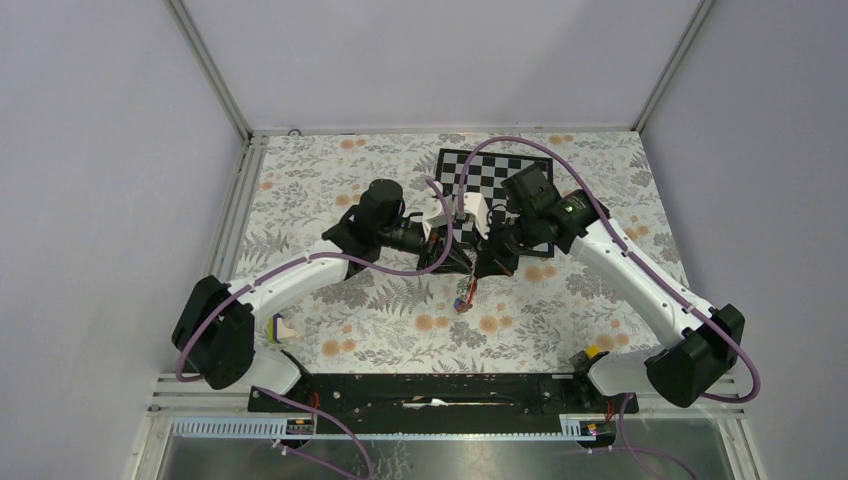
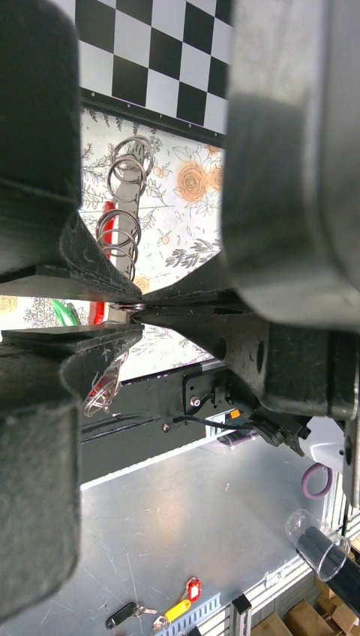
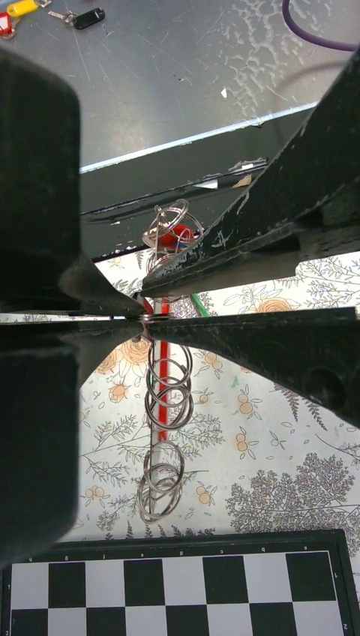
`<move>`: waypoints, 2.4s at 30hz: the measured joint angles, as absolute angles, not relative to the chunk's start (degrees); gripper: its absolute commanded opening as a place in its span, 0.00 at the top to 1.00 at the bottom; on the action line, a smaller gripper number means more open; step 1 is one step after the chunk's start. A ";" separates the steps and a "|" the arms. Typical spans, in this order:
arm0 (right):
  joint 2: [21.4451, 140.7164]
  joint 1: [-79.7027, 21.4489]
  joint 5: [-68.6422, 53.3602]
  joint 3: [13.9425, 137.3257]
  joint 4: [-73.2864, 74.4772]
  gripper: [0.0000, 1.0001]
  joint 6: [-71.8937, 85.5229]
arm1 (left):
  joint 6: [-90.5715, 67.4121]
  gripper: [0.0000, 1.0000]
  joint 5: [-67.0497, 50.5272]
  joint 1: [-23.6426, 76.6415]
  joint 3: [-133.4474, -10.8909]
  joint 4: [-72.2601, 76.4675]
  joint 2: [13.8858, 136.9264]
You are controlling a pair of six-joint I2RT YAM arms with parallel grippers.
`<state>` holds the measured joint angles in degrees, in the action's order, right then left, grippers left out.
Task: Put the keys on the keyring
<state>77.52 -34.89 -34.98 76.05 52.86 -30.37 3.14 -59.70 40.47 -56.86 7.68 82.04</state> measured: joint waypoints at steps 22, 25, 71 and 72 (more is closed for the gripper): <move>75.24 -34.89 -35.05 74.37 51.07 1.00 -30.37 | 1.85 1.00 -59.77 40.66 -56.86 9.19 82.24; 74.85 -34.89 -35.00 73.93 50.54 0.94 -30.37 | 1.58 1.00 -59.77 40.66 -56.86 9.17 82.24; 66.59 -30.00 -50.59 62.26 36.91 1.00 -30.55 | -9.56 1.00 -67.07 38.87 -56.82 15.16 80.73; 66.59 -29.98 -50.70 62.19 36.77 1.00 -30.37 | -9.56 1.00 -67.09 38.87 -56.82 15.16 80.73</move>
